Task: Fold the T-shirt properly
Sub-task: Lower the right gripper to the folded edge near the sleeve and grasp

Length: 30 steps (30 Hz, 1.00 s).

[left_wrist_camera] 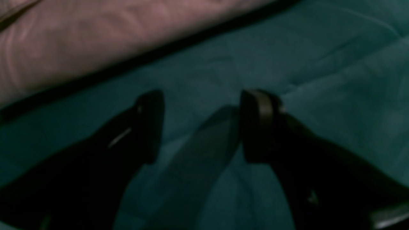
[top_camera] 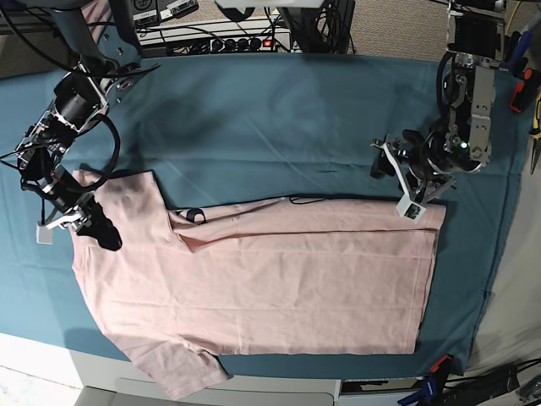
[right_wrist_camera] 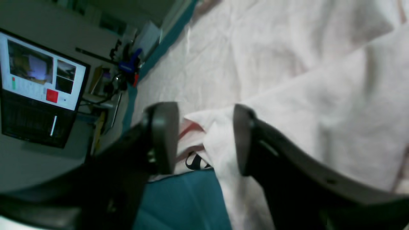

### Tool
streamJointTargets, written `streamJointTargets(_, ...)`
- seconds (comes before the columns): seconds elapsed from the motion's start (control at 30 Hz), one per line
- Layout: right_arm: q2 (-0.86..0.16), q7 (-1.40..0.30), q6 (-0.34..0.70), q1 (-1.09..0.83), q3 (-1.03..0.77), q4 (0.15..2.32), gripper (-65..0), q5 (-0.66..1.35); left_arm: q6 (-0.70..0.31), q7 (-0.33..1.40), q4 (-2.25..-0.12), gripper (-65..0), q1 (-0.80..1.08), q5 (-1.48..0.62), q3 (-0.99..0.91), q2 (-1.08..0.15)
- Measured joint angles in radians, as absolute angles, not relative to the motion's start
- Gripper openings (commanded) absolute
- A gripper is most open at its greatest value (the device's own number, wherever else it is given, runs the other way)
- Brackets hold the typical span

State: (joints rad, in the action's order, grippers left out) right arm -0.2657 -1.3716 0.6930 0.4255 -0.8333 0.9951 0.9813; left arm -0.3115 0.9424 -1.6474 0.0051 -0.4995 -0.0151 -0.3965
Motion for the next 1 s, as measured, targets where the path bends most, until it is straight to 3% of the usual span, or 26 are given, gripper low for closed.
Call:
streamJointTargets(0.4,-0.262,-1.331,0.681,0.243,-1.085,0.997,-35.9,1.025,-0.312,0.931,-1.65,-27.2,0.017,-0.499,-0.015,-0.397)
streamJointTargets(1.0,-0.238,-1.188,0.691,0.224,-1.013,1.009,-35.9,0.913,-0.311,0.93,-1.65,-27.2,0.017,-0.5,-0.015,-0.397)
